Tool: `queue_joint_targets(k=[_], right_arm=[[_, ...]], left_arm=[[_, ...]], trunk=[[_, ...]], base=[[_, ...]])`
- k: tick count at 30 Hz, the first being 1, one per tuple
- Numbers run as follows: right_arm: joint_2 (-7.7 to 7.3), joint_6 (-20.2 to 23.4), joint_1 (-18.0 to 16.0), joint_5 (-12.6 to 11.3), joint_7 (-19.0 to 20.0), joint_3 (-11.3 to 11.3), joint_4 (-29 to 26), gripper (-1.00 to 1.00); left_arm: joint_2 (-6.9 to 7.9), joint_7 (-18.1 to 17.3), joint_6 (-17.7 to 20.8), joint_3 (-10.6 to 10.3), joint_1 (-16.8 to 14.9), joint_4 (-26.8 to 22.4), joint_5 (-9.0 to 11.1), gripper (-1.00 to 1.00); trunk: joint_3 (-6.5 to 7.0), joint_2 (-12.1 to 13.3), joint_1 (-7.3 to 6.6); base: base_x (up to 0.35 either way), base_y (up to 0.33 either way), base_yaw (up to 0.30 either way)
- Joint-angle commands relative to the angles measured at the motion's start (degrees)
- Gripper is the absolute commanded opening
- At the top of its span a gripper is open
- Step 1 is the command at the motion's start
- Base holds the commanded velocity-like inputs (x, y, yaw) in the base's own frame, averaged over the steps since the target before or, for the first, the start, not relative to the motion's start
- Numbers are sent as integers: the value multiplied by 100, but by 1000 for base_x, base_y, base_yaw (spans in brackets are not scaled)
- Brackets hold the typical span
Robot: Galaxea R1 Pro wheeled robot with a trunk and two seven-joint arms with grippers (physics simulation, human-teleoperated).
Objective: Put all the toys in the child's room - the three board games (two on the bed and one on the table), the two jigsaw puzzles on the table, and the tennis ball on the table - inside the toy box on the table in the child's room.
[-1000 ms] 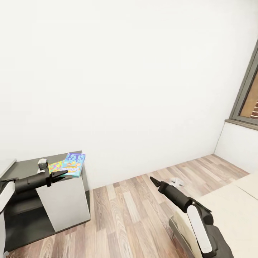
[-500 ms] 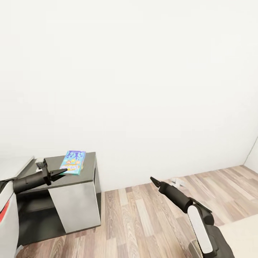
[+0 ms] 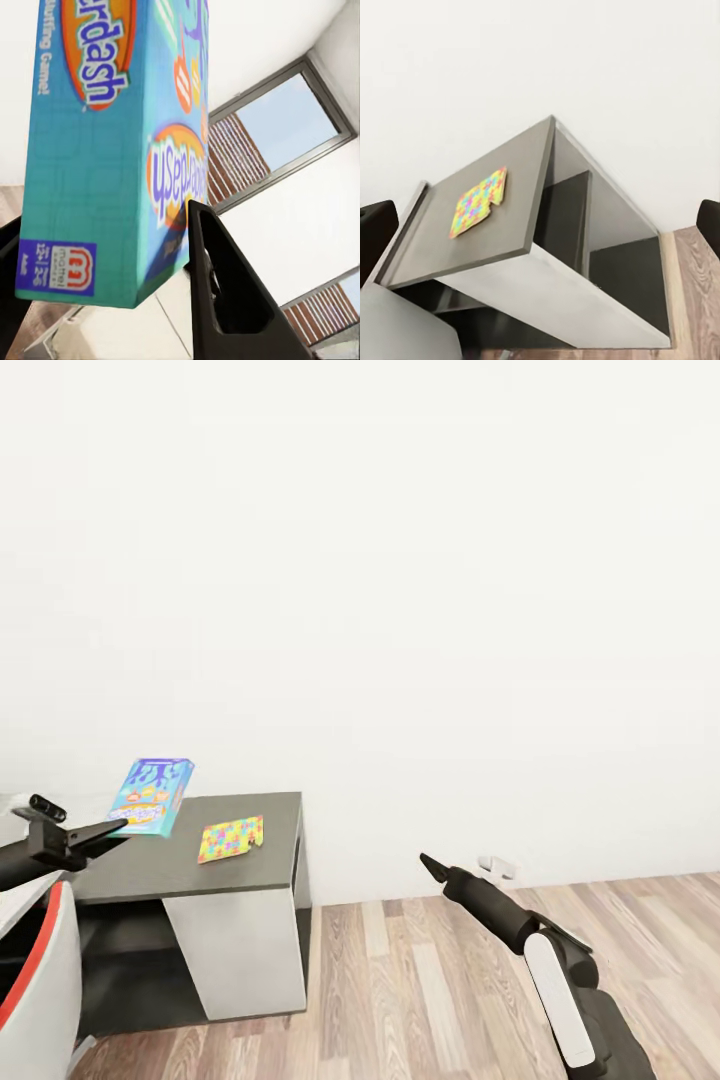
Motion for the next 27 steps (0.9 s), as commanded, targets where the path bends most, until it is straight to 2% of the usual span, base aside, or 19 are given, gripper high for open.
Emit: queue_joint_targets(k=[1, 7, 21, 27], right_arm=[[6, 45, -4, -23, 18, -18, -8, 100], [10, -5, -4, -14, 57, -11, -32, 100], [36, -9, -4, -12, 23, -9, -31, 100], [58, 19, -4, -12, 14, -9, -29, 100]], left_arm=[[39, -99, 60, -2, 12, 1, 8, -100], [100, -141, 53, 2, 40, 9, 6, -100], [104, -141, 50, -2, 42, 10, 6, -100], [101, -141, 26, -5, 42, 10, 6, -100]], trunk=[[-15, -6, 4], [-51, -6, 4], [-56, -6, 4], [-55, -6, 4]], base=[[325, 0, 237], [324, 0, 145], [302, 28, 9], [237, 83, 234]])
